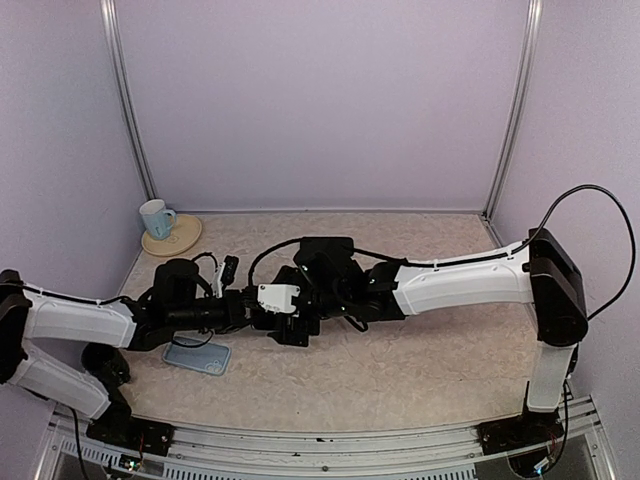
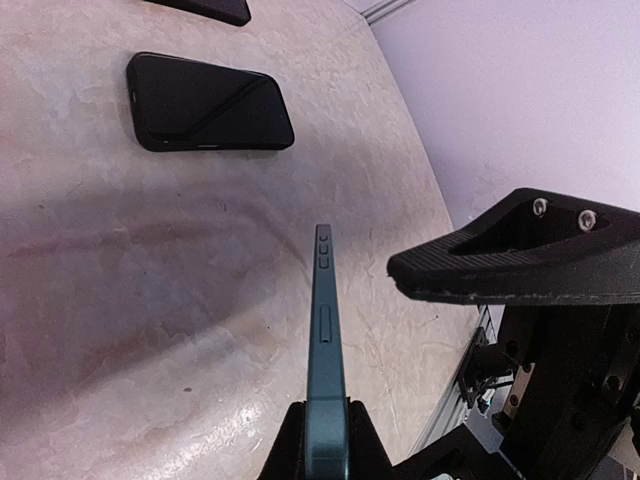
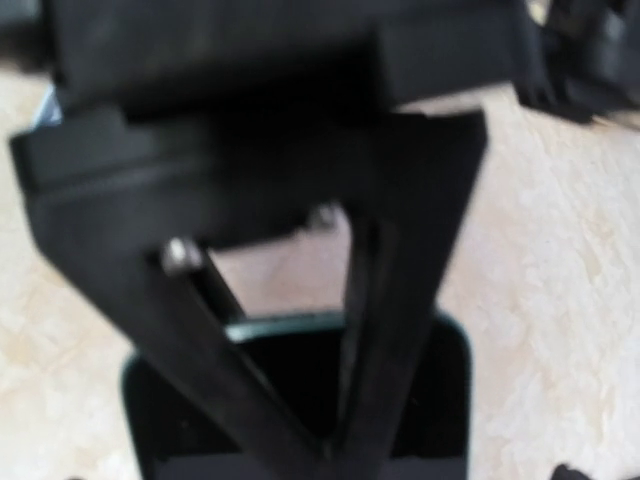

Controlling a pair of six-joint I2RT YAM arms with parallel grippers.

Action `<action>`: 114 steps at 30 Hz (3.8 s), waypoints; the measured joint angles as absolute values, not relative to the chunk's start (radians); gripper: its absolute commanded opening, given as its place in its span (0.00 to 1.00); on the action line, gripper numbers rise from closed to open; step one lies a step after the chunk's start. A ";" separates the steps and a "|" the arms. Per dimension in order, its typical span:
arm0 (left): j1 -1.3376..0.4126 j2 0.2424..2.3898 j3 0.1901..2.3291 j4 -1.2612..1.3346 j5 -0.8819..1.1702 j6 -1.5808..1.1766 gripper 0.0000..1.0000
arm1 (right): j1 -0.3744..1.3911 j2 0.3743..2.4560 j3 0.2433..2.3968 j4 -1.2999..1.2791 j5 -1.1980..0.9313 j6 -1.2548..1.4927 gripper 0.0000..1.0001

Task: Put the phone into the phone case
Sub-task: Pass from the right arm to the left, then move the phone case to the center of the board.

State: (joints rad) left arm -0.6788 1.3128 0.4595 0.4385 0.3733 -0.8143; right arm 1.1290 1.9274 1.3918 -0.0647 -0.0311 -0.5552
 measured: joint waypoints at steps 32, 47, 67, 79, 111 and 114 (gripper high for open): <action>-0.668 0.715 0.655 -0.771 -0.080 -0.914 0.00 | 1.169 1.979 1.423 -0.043 0.078 -0.398 1.00; -0.785 0.778 0.640 -0.864 -0.195 -1.024 0.00 | 1.170 1.979 1.392 -0.023 0.102 -0.401 1.00; -0.885 0.827 0.602 -0.719 -0.234 -1.049 0.00 | 1.096 1.951 1.246 -0.013 0.109 -0.270 1.00; -0.969 0.942 0.641 -0.650 -0.314 -1.034 0.00 | 1.052 1.857 1.099 0.043 -0.095 -0.256 1.00; -1.046 0.949 0.532 -0.291 -0.104 -1.060 0.00 | 1.084 2.001 1.209 0.157 -0.284 -0.455 1.00; -1.046 0.928 0.533 -0.304 -0.130 -1.041 0.00 | 1.083 2.001 1.209 0.157 -0.256 -0.455 1.00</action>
State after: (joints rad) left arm -1.0458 0.9279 0.5331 -0.3042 -0.1303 -1.0412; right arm 1.0832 2.0010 1.2087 0.1570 -0.2558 -0.4545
